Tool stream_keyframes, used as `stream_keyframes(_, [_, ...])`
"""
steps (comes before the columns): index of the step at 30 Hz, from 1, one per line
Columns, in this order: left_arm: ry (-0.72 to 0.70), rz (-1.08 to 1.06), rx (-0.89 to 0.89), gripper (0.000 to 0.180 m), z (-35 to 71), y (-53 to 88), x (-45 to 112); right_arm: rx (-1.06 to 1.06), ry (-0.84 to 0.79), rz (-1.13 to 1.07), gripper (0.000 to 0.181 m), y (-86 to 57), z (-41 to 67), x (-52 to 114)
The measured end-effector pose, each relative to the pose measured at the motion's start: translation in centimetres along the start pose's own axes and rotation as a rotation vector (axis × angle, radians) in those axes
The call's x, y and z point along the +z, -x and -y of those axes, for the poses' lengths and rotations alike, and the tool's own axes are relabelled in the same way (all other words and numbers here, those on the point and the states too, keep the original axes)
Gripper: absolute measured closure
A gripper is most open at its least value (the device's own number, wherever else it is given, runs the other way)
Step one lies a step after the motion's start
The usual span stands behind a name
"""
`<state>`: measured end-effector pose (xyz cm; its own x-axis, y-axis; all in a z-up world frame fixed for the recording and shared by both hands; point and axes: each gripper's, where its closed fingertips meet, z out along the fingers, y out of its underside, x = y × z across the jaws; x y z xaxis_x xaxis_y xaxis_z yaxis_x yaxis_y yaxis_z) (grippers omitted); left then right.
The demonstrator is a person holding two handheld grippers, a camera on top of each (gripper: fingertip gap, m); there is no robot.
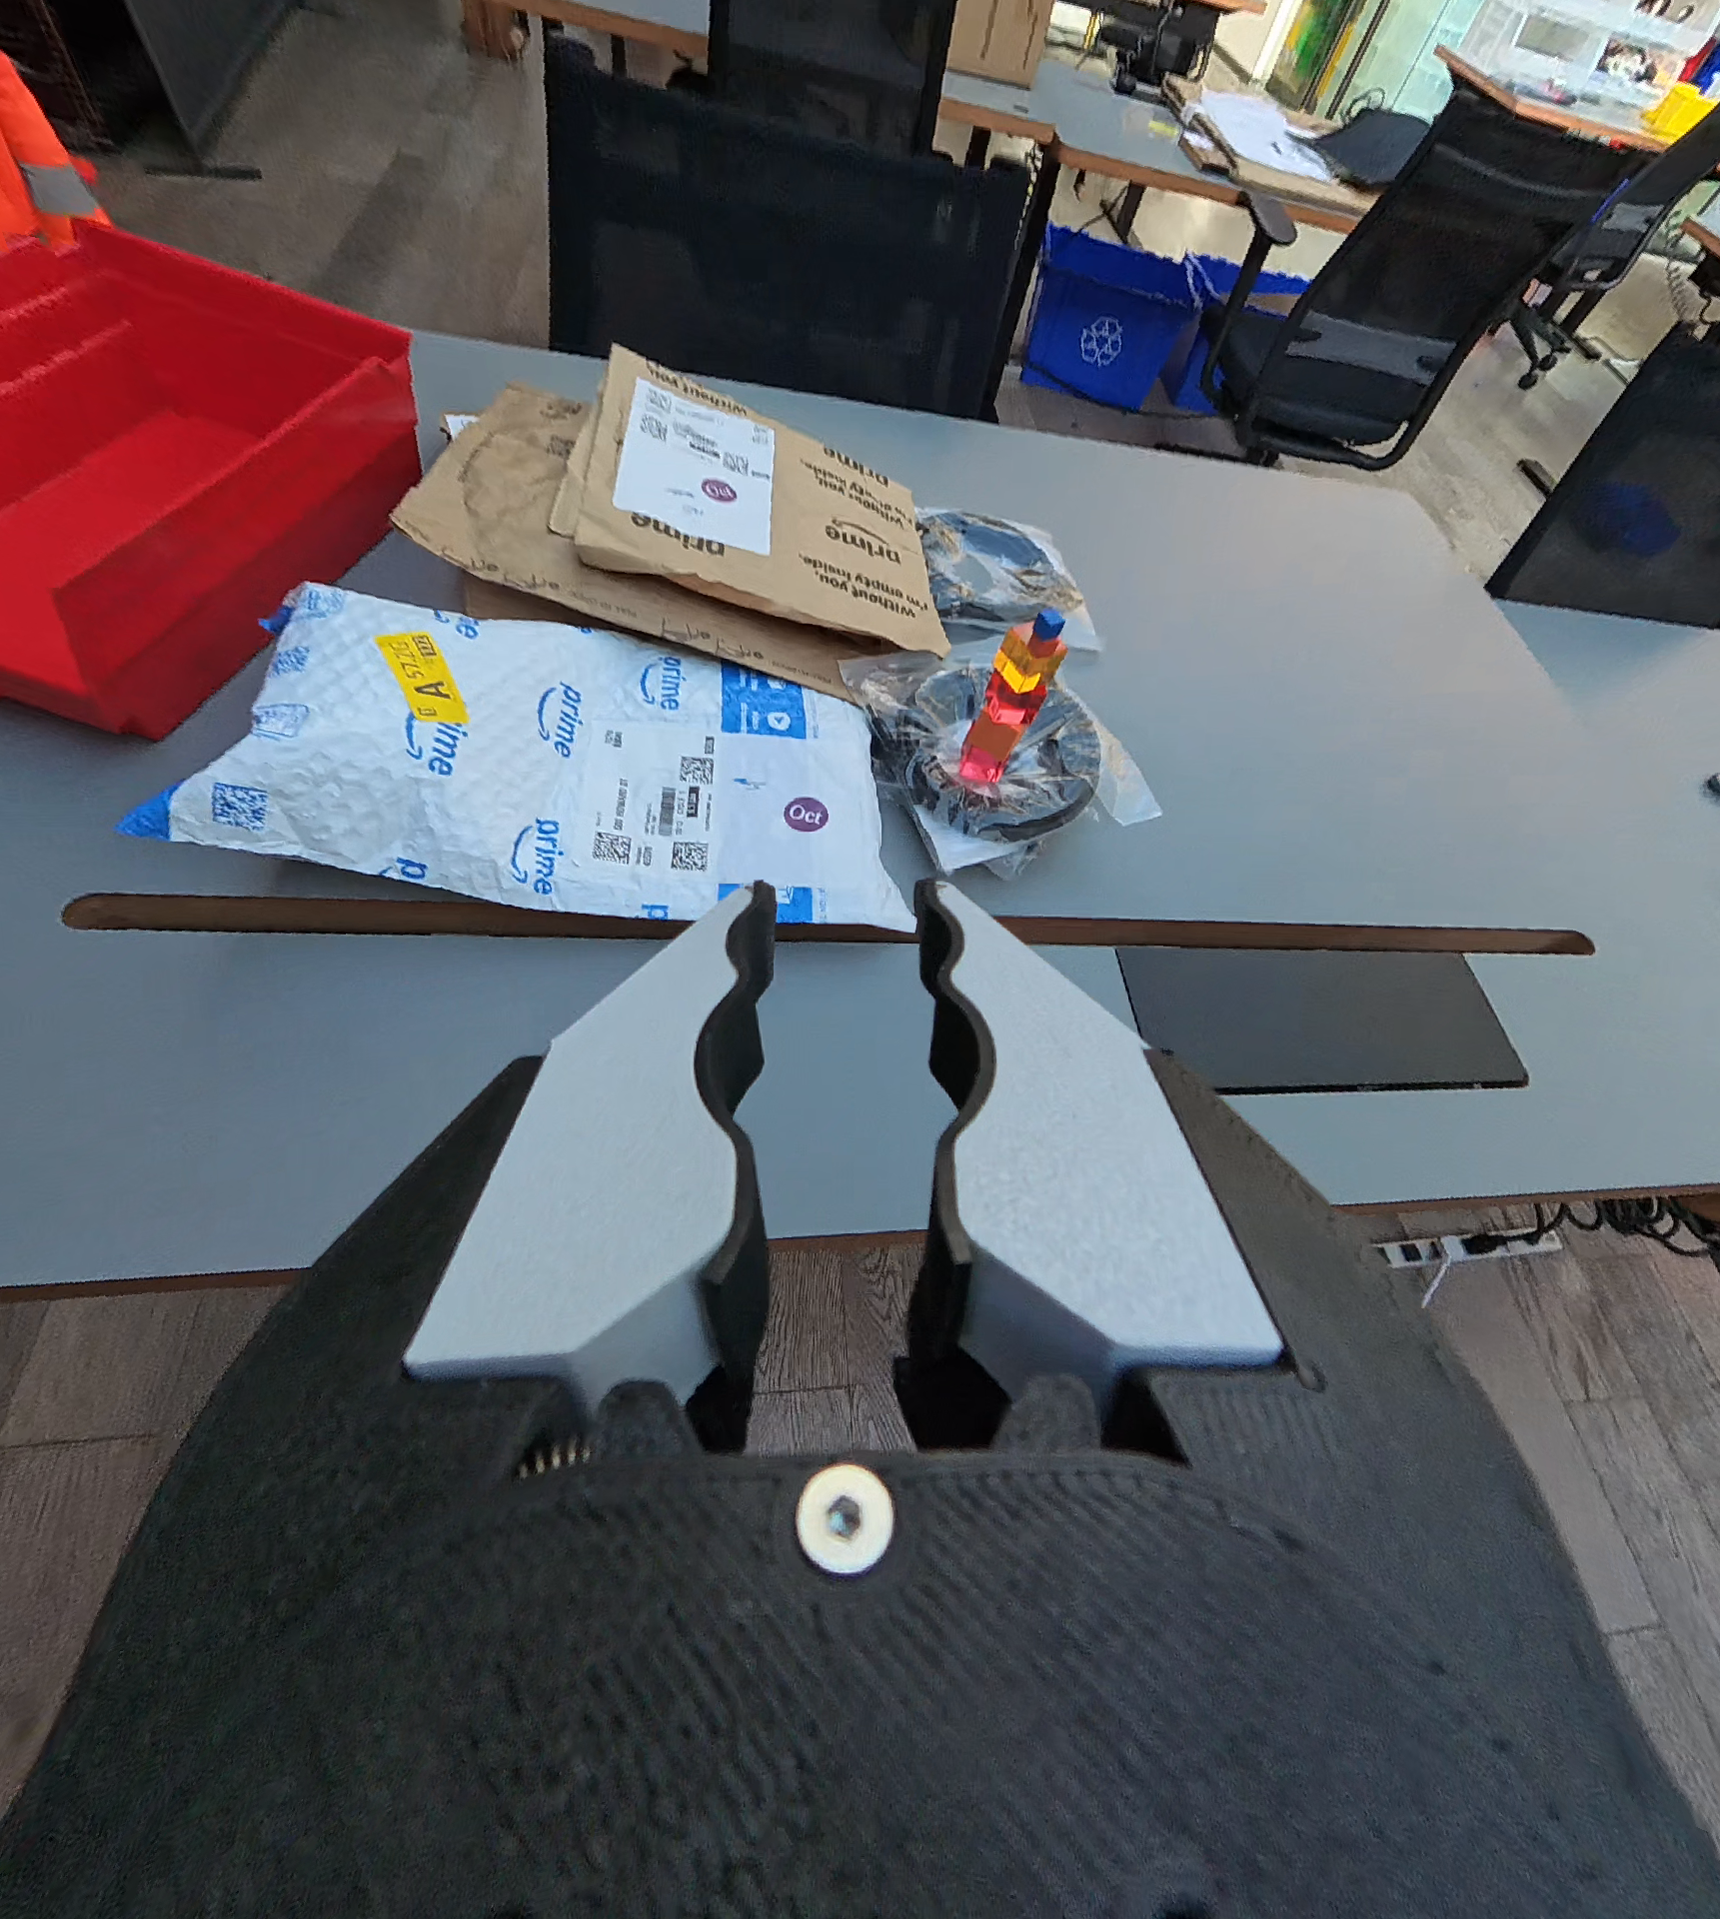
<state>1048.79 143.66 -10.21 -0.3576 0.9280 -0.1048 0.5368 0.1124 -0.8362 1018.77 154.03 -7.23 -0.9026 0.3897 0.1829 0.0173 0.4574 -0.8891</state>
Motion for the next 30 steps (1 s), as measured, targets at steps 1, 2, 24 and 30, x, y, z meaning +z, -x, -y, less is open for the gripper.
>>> stream_keyframes(1, [0.005, -0.012, 0.001, 0.102, 0.5, -0.1, 0.6, 0.009, 0.016, 0.002, 0.153, -0.1, -0.7, 0.7])
stream_keyframes(2, [0.008, -0.022, 0.006, 0.102, 1.0, -0.3, 1.2, 0.019, 0.022, 0.005, 0.152, -0.3, -1.1, 1.4])
stream_keyframes(24, [-0.062, -0.308, 0.159, 0.122, 18.1, -8.7, 30.9, 0.047, -0.064, 0.302, 0.119, -9.0, -6.9, 25.4])
stream_keyframes(30, [-0.019, -0.367, 0.151, 0.108, 19.5, -9.6, 39.7, -0.056, -0.055, 0.493, 0.123, -10.6, -7.1, 29.5])
